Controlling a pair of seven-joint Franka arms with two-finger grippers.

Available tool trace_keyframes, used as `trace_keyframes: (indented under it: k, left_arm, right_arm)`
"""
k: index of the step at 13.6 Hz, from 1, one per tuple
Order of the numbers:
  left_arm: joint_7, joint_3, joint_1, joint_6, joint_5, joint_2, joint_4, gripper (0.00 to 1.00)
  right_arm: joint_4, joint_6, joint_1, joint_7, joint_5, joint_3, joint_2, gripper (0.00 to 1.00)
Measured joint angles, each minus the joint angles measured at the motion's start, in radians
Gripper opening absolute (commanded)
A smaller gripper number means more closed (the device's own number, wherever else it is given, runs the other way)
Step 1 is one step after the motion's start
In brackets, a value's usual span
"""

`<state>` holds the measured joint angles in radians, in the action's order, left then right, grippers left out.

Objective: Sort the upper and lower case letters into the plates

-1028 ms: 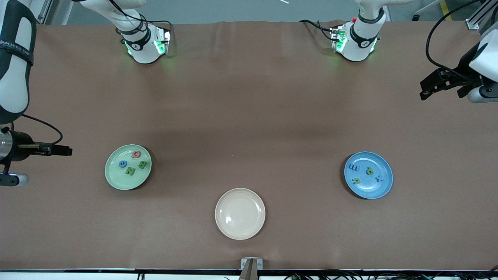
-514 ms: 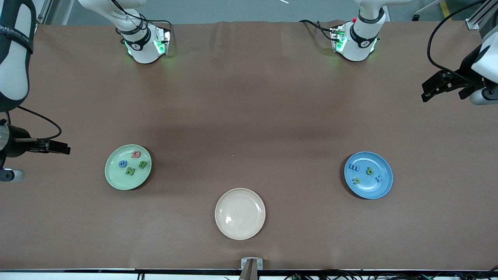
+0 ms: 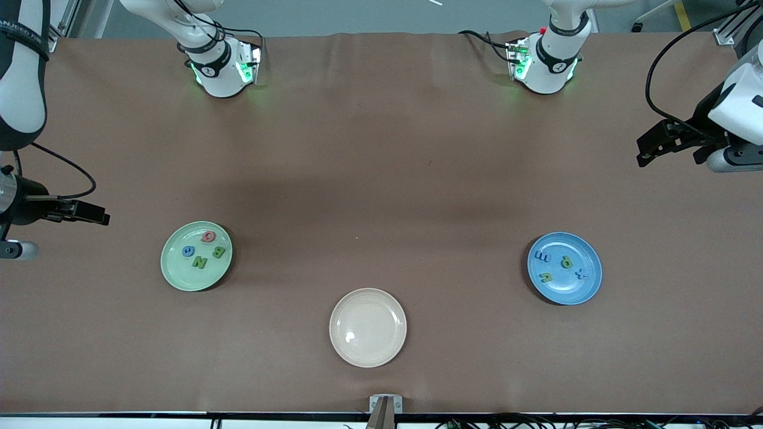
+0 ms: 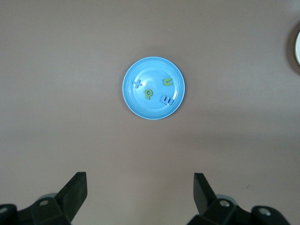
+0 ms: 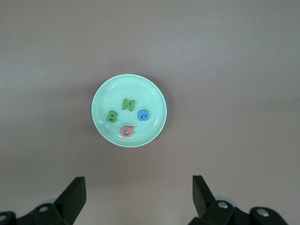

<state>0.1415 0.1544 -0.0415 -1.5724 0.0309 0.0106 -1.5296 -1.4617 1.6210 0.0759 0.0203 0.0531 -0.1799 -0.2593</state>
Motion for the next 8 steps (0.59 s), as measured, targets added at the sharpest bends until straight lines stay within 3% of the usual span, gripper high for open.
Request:
trace_keyframes:
  k: [3,8]
  left_arm:
    - [0.0,0.0,0.0,-0.001,0.0,0.002,0.0,1.0]
    - [0.0,0.0,0.0,-0.004,0.0,0.002,0.0,1.0]
  right_arm:
    - [-0.108,0.019,-0.003,0.0,-0.002,0.001,0.094,1.0]
    - [-0.134,-0.014,-0.029,0.0,-0.041,0.048,0.174,1.0]
